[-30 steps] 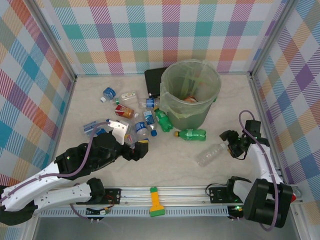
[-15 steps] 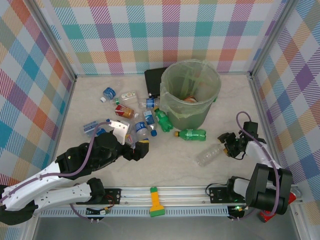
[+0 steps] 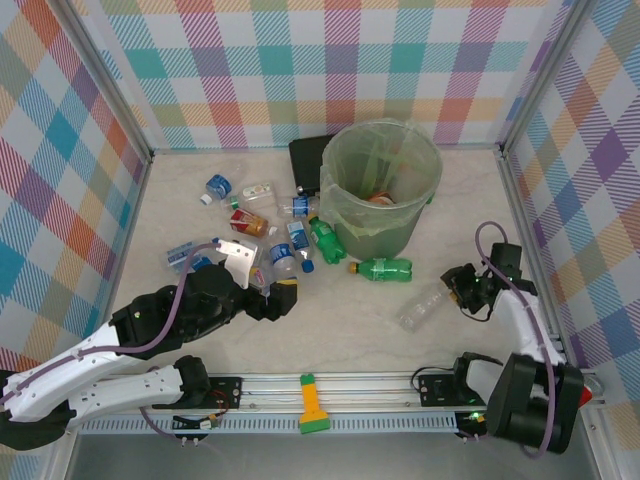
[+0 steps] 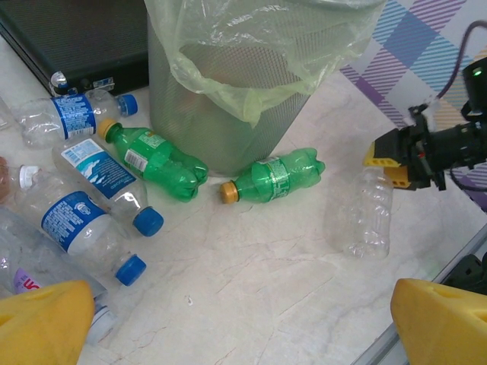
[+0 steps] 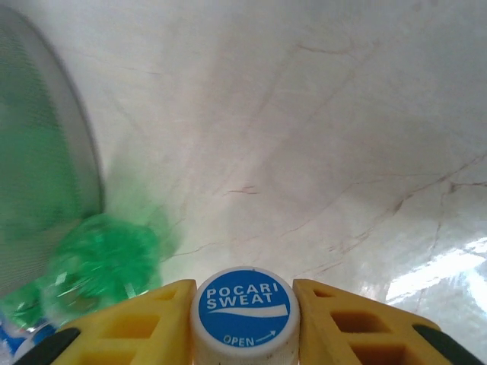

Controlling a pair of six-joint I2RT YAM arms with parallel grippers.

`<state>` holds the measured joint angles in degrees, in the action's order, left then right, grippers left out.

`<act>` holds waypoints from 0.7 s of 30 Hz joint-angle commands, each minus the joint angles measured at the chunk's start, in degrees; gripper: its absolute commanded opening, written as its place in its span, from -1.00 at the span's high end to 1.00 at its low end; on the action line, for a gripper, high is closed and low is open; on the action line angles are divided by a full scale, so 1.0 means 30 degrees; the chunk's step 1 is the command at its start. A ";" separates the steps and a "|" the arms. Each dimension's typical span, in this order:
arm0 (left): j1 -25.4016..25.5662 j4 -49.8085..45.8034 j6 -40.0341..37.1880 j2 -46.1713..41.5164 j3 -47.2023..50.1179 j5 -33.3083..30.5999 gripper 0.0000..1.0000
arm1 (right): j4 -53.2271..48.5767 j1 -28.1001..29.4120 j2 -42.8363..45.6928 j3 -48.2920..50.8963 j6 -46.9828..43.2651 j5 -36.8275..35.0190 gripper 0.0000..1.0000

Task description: Put the plastic bottles in the bin

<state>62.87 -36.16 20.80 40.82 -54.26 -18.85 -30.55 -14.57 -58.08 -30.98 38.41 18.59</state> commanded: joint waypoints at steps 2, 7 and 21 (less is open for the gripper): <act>0.0140 -0.0399 0.0395 -0.0140 -0.0520 -0.1006 -0.99 | -0.1874 -0.0073 0.2494 -0.2241 -0.0741 -0.0415 0.28; 0.0152 -0.0339 0.0630 -0.0495 -0.0489 -0.2343 -0.99 | -0.3168 -0.0037 0.4339 -0.5680 -0.1451 -0.0890 0.28; 0.0137 -0.0469 0.1182 -0.1398 -0.0643 -0.3963 -0.99 | -0.0986 0.2910 0.1378 -1.6136 -0.1567 -0.2731 0.36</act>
<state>62.87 -36.16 23.42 37.19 -54.28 -29.19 -37.78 -8.14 -52.45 -74.67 35.05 13.41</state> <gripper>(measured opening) 0.997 0.328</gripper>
